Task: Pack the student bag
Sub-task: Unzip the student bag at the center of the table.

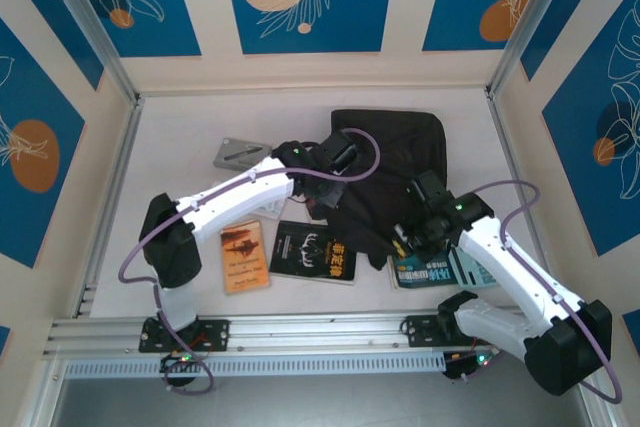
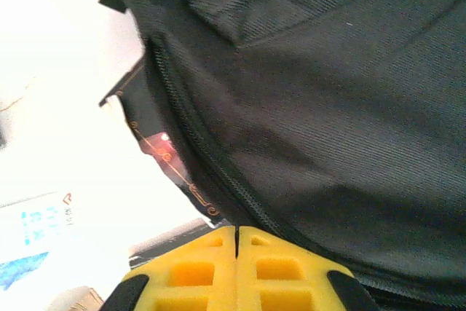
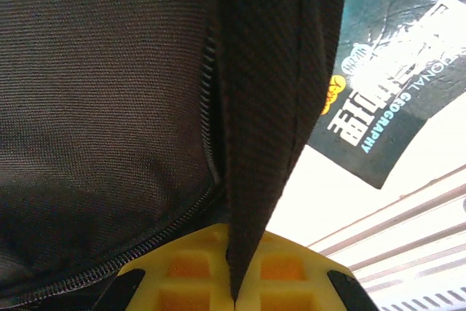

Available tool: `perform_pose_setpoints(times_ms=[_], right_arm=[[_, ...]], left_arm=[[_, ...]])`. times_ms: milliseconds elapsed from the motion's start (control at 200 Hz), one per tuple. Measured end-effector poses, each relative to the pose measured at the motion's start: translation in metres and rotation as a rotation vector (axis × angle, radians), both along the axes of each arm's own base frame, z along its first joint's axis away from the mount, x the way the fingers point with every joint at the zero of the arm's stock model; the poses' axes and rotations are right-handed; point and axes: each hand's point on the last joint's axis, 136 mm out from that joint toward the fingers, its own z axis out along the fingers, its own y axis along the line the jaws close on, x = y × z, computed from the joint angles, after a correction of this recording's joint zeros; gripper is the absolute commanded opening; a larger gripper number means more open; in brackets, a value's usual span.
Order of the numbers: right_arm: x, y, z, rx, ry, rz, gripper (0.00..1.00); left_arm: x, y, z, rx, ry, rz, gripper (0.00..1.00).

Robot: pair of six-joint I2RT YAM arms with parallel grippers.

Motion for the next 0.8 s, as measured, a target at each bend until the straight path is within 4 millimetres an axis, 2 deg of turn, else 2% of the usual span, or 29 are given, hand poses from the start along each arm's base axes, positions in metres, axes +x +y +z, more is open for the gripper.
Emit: perform_pose_setpoints(times_ms=[255,580,800], right_arm=[[0.004,-0.004,0.007,-0.016,-0.022,0.028,0.0],[0.007,-0.006,0.011,-0.044,-0.029,0.086,0.0],[0.012,-0.007,0.018,-0.058,-0.055,0.12,0.0]], left_arm=[[0.022,-0.001,0.012,-0.032,-0.024,0.036,0.0],[0.058,0.002,-0.005,-0.017,-0.013,0.1,0.0],[0.083,0.02,-0.004,-0.047,-0.004,0.18,0.0]])
